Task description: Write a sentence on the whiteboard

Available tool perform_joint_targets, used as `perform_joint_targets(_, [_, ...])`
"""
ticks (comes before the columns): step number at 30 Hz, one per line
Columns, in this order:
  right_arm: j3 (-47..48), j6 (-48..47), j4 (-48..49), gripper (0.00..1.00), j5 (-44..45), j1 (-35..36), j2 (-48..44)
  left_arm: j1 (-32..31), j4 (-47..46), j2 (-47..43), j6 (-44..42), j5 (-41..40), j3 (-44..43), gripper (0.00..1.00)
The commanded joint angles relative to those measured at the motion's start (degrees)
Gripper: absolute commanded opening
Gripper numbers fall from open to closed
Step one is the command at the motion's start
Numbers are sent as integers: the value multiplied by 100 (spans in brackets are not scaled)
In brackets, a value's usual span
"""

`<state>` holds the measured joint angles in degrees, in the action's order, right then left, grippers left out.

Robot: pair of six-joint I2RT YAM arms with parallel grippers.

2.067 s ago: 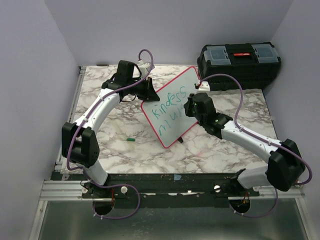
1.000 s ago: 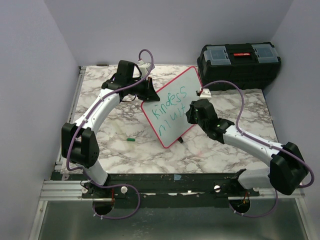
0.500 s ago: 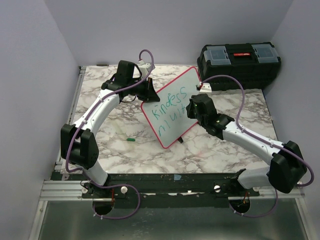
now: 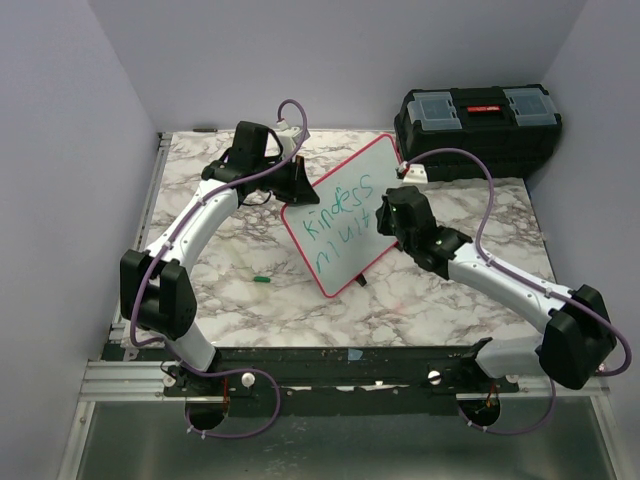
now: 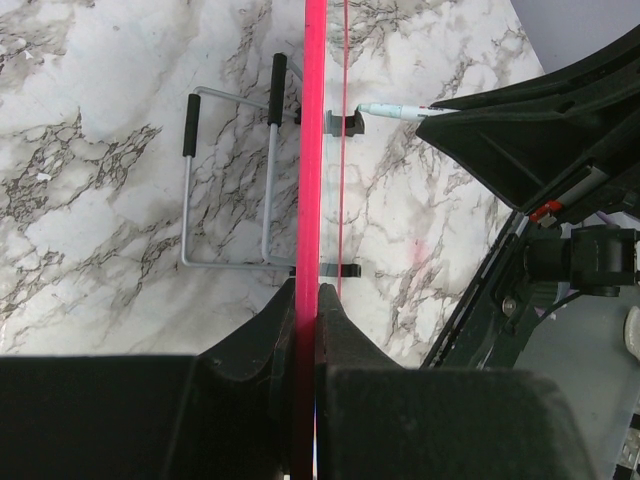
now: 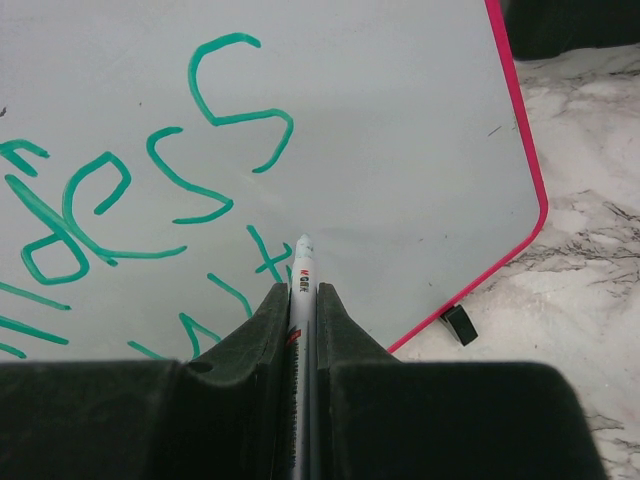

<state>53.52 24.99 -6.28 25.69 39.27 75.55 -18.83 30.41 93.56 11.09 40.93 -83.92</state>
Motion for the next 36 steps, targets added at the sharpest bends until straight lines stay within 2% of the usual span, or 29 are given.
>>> perform_joint_targets(1, [268, -39, -23, 1, 123, -28, 167, 20, 50, -229, -431, -496, 80, 0])
perform_joint_targets(13, [272, -27, 140, 1, -61, -51, 461, 20, 32, -233, -441, -489, 103, 0])
perform_joint_targets(36, [-197, 216, 98, 1, -456, -51, 224, 20, 41, -242, -437, -488, 85, 0])
